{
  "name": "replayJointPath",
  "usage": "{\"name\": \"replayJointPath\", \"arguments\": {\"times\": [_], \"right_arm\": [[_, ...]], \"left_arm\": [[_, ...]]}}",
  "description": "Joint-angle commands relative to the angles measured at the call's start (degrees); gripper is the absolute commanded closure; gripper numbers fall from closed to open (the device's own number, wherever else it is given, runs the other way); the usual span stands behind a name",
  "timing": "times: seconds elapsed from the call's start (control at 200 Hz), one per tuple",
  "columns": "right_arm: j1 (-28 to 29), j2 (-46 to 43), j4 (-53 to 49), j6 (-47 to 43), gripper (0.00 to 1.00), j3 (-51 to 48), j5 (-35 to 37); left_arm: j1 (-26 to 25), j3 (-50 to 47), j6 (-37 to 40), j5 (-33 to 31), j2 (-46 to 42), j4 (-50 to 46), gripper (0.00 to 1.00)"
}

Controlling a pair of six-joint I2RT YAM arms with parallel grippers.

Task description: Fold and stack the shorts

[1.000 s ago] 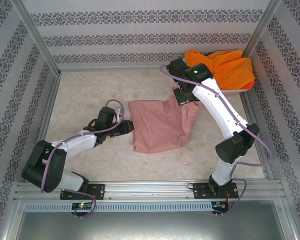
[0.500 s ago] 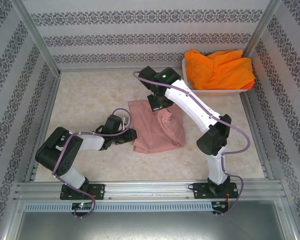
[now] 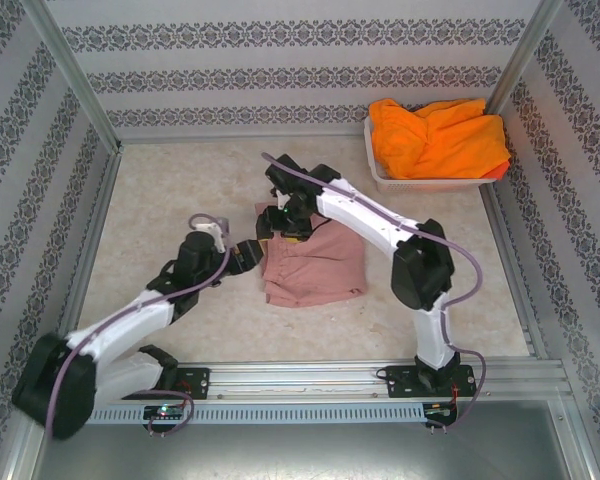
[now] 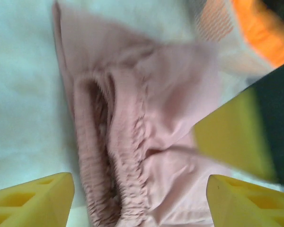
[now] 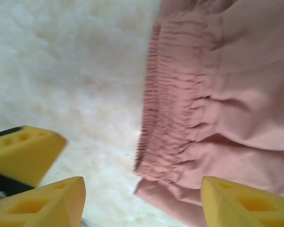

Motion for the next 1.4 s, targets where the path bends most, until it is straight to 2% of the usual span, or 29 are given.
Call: {"name": "replayJointPath", "arguments": {"times": [0.0,0.05,0.13,0.265,0.35,0.485,0.629,0.969,1.214,1.394], "right_arm": [[-4.58,-14.61,20.16,8.93,0.28,-11.77,-9.07],[-6.70,-19.21,23.70,10.75,0.23,-17.75,-8.43],[-9.84,-23.94,22.88,8.81,0.16,-23.21,-6.12],[-15.13,-26.76,26.06,9.13,0.09,-30.09,-8.02],[-18.25,-24.92,28.28,9.67,0.07,-29.97,-8.54],[-20.99,-17.03,29.43,8.55,0.04,-24.03,-10.18],[-22.57,-7.20,29.83,8.11,0.04,-17.84,-11.87],[-24.05,9.70,37.69,13.03,0.02,-9.96,-15.31],[-24.00,14.45,38.79,15.81,0.02,-8.82,-13.20],[-23.79,14.11,39.74,16.56,0.02,-8.62,-13.29]], "left_arm": [[2.64,0.37,2.29,-5.17,-8.60,-9.83,0.19],[3.24,2.01,2.66,-4.32,-10.44,-10.82,0.17],[3.24,5.20,2.26,-0.19,-9.24,-9.38,0.13],[2.98,10.45,-3.78,10.34,0.78,-0.44,0.11],[1.14,13.26,-6.73,13.23,6.80,4.95,0.10],[-4.10,16.14,-8.10,11.55,13.62,8.96,0.08],[-8.41,14.11,-11.16,9.85,19.69,15.95,0.08],[-13.98,6.72,-10.70,6.60,31.75,21.66,0.12],[-15.53,-2.23,-11.81,2.84,29.94,21.45,0.13],[-15.72,-2.19,-10.96,2.45,26.93,18.59,0.12]]}}
